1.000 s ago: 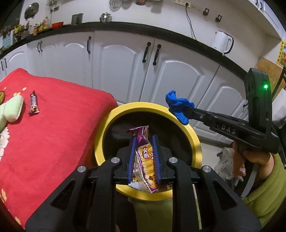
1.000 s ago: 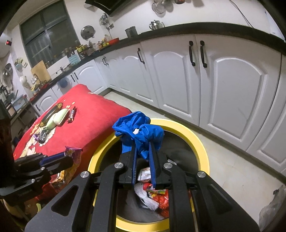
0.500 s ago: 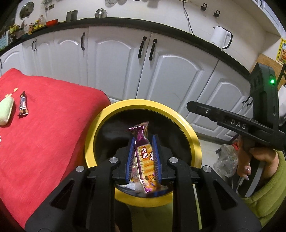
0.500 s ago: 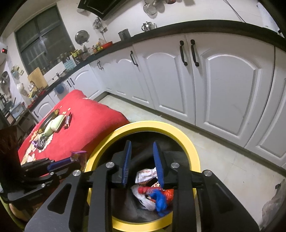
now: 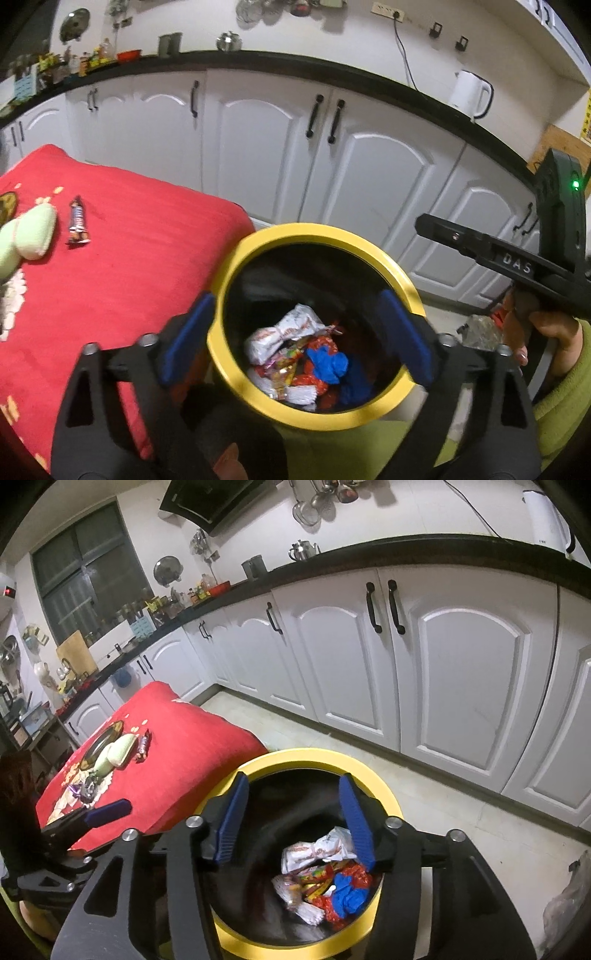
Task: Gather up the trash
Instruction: 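Open both grippers to drop the blue bag and wrapper into the bin, then move both tools back over the remaining items on the blanket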
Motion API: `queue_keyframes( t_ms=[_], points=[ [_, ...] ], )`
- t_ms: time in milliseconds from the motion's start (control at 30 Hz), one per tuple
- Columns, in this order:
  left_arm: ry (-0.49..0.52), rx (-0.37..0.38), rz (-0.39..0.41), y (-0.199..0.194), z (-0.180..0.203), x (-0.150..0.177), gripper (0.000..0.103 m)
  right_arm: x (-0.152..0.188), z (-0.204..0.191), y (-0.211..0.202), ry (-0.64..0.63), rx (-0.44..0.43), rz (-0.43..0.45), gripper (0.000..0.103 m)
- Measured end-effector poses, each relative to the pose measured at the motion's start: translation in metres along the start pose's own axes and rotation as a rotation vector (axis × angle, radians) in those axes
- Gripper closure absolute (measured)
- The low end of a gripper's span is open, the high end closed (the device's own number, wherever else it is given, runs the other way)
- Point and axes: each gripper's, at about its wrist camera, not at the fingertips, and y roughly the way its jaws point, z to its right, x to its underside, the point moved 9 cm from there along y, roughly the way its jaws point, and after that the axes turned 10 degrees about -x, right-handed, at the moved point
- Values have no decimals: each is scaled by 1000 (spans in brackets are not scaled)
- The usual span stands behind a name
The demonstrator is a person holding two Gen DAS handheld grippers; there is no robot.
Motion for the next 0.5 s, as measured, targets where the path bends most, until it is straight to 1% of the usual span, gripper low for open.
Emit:
queue_keyframes(
  t_ms=[33,100,133,300,500],
  points=[
    [-5,-6,6,-2,-2,-1,11,-1,-2,0,-3,-2,2,51],
    [-16,-20,17,-7,-8,-3,11,-2,-7,0,-10,-5,6,45],
    [-18,-26,20,-9,-10,-3,11,-2,-9,-1,-12,-6,9,44],
    [-31,-55,50,-21,-20,-6,11,-4,-22,-1,-32,-16,12,40],
    [-46,-86,91,-36,-33,-11,11,-7,-38,-1,-56,-29,13,38]
  ],
)
